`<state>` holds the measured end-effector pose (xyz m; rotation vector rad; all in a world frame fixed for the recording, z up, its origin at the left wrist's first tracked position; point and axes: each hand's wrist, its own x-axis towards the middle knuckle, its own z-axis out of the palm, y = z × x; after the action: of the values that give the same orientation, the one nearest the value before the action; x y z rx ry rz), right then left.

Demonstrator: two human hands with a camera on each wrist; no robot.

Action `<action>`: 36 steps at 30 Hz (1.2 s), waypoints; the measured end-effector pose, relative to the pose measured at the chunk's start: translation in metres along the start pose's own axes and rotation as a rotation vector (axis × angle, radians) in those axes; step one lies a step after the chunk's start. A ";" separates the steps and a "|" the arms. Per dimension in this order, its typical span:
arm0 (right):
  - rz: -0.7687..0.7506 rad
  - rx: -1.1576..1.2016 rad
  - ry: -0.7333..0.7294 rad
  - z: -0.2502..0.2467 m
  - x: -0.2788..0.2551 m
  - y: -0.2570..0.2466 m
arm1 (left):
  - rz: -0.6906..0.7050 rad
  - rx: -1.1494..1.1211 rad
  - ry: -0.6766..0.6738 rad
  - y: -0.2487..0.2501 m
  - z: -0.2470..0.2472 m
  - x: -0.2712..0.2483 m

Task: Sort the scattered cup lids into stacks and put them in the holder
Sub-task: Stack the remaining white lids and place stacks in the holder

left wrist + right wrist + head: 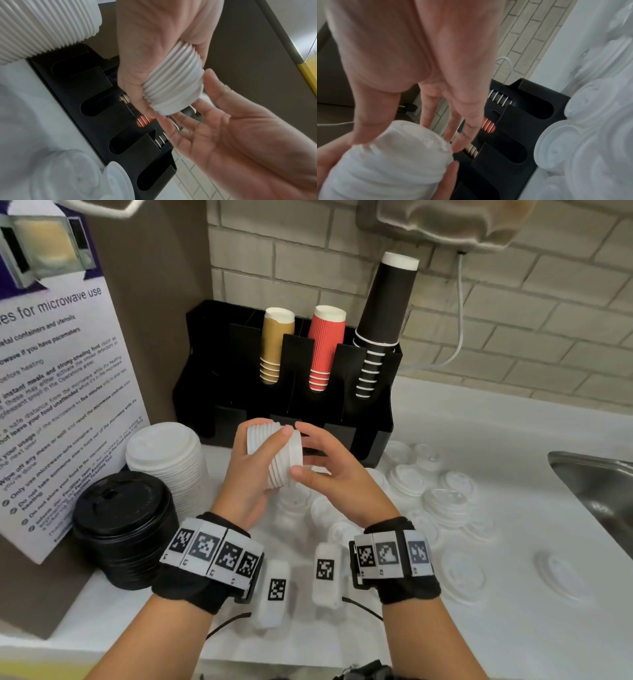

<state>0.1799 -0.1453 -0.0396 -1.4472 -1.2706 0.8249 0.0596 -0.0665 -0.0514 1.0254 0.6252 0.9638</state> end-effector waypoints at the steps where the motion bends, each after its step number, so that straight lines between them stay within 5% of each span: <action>1: -0.004 0.023 0.006 -0.002 -0.001 0.002 | -0.008 0.003 -0.007 0.000 0.002 -0.001; 31: -0.083 0.027 0.042 -0.014 -0.008 -0.001 | -0.043 0.053 -0.140 -0.005 0.007 0.001; 34: 0.014 -0.146 -0.015 -0.021 -0.013 0.006 | -0.014 0.044 -0.088 -0.007 0.004 0.005; 36: 0.111 -0.525 -0.048 -0.031 -0.017 0.014 | -0.007 0.040 -0.040 -0.008 0.001 0.008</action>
<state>0.2090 -0.1689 -0.0472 -1.9343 -1.5271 0.6225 0.0671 -0.0611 -0.0579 1.0751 0.6169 0.9256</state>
